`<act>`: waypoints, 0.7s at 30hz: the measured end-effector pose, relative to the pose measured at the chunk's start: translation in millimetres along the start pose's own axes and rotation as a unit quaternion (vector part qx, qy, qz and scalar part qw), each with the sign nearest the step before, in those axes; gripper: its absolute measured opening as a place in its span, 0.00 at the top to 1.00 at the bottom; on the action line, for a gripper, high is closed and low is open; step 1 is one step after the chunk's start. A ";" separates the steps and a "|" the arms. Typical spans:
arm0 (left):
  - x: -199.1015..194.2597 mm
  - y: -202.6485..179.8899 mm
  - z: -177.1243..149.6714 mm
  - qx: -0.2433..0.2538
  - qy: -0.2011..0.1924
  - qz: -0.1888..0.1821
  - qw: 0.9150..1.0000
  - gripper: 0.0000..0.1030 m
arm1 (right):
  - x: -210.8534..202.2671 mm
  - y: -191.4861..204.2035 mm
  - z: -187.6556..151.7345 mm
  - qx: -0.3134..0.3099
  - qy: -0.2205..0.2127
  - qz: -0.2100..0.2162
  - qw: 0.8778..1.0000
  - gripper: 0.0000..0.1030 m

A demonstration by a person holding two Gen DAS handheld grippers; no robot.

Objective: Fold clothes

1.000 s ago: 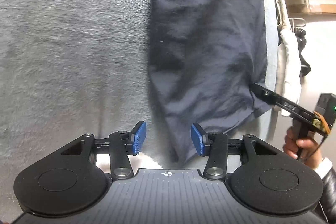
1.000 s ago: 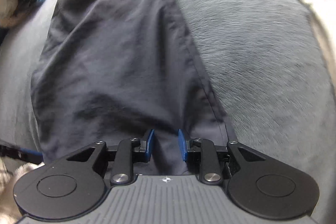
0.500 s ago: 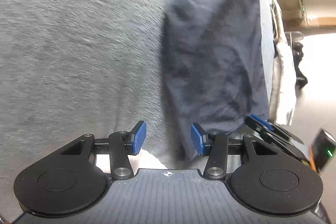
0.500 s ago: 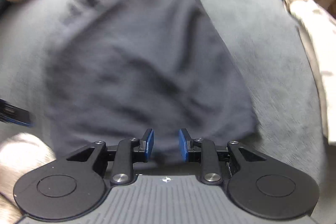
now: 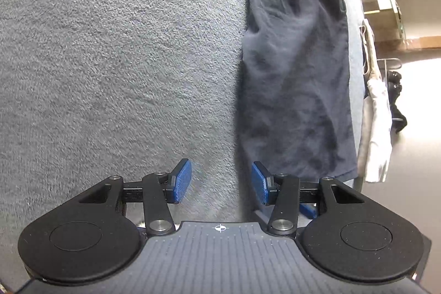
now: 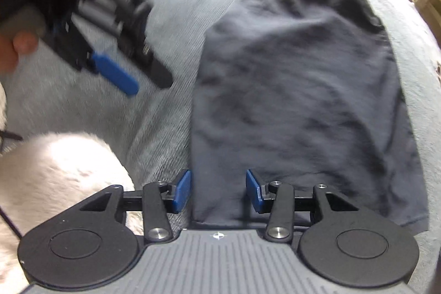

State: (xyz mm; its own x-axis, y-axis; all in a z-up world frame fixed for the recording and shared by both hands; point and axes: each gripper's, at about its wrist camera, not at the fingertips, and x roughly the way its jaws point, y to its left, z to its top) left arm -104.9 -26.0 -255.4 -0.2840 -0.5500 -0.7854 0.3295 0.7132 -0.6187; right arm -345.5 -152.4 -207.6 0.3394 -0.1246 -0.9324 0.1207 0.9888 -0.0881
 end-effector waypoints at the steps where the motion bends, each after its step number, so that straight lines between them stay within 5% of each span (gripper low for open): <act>1: 0.9 0.0 0.7 0.002 -0.001 0.001 1.000 0.54 | 8.2 3.0 1.1 -0.007 0.007 -0.002 1.000 0.57; 6: 3.0 -6.0 5.3 0.032 -0.017 0.001 0.999 0.50 | 27.2 14.7 1.1 -0.038 0.019 -0.027 0.999 0.59; 8: 4.3 -12.6 6.5 0.062 -0.028 0.006 0.998 0.47 | 25.4 10.6 0.8 -0.021 0.017 -0.031 0.999 0.87; 11: 10.2 -22.9 8.8 0.100 -0.035 0.004 0.994 0.47 | 21.1 -17.9 -1.1 0.088 0.013 -0.006 0.996 0.98; 17: 25.3 -26.7 24.6 0.083 -0.050 -0.008 0.995 0.49 | 16.9 -81.8 -27.3 0.317 -0.013 0.114 0.942 0.98; 21: 35.9 -37.0 30.8 0.104 -0.053 0.003 0.993 0.55 | 15.8 -104.1 -49.0 0.402 -0.028 0.159 0.901 0.98</act>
State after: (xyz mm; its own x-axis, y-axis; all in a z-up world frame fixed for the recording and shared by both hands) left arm -99.5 -85.5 -261.4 -0.1880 -0.5970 -0.7799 0.5122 0.6180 -0.5965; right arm -398.4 -253.2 -230.3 0.5195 0.1287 -0.8447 0.6384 0.5986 0.4838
